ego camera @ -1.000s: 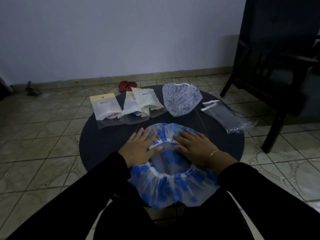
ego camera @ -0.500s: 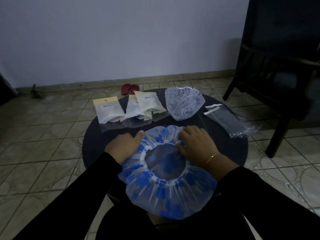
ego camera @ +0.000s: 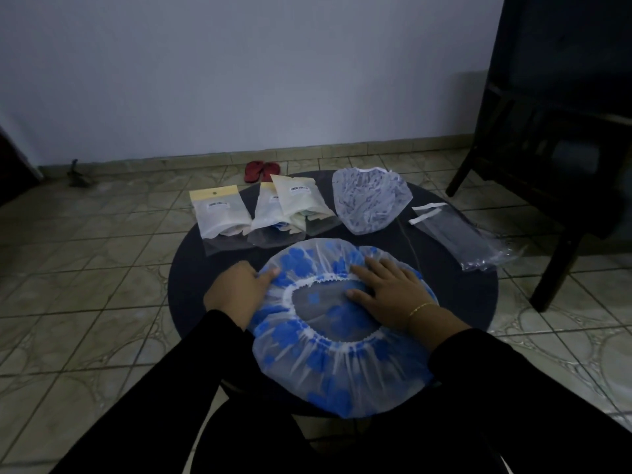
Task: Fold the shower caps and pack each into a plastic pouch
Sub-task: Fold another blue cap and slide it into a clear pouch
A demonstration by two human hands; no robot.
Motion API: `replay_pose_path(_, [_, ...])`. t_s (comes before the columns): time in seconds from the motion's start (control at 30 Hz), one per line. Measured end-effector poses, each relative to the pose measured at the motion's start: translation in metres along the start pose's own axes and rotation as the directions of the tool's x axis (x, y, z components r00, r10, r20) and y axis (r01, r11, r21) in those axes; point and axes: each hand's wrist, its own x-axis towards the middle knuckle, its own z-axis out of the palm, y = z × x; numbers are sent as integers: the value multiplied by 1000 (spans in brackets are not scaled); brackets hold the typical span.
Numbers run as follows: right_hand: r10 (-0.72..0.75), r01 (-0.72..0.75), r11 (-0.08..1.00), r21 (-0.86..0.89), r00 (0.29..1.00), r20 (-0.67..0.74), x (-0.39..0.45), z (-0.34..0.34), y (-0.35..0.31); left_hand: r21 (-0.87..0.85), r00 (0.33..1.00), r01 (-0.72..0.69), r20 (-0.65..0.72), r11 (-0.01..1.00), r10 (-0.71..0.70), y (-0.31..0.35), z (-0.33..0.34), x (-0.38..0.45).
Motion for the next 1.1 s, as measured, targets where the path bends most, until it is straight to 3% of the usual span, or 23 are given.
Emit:
replay_pose_path(0.2, [103,-107,986,-128,994,-37,-6,-17,-4,39,998,-69,8,997,69,2,-1,5])
replay_pose_path(0.27, [123,-153,974,-165,976,-179,-7,-22,-6,88,979,-188,-57,978,194,10,-10,4])
replay_pose_path(0.37, [0,-77,978,-195,930,-367,-6,-23,-8,178,873,-441,-140,879,467,26,-22,-5])
replay_pose_path(0.47, [-154,118,980,-162,961,-230,-1,-18,-7,236,785,-615,97,752,612,38,-17,-12])
replay_pose_path(0.53, [-147,137,982,-130,987,-69,1,-13,-2,264,743,-663,342,700,575,34,-2,-17])
replay_pose_path(0.6, [-98,101,991,-89,995,30,3,-8,4,224,732,-642,464,734,498,22,12,-22])
replay_pose_path(0.67, [-64,69,994,-87,996,55,2,-8,6,182,743,-622,442,761,502,9,20,-23])
replay_pose_path(0.77, [-24,27,990,-137,999,26,0,-13,3,255,802,-587,314,769,508,2,19,-16])
replay_pose_path(0.83, [16,-16,982,-188,1000,0,-1,-19,0,383,867,-493,149,781,475,1,13,-8])
replay_pose_path(0.9, [56,-53,972,-229,998,8,-4,-29,-2,443,928,-334,-3,832,374,0,5,-1])
replay_pose_path(0.97, [61,-58,973,-225,998,3,-7,-38,-6,433,966,-222,-24,874,257,-2,0,3])
replay_pose_path(1.03, [-10,-19,963,-270,994,-106,-9,-40,-9,361,981,-192,54,913,185,-1,0,5])
replay_pose_path(1.1, [-146,52,958,-282,934,-325,-7,-35,-12,206,982,-167,125,964,144,4,3,5])
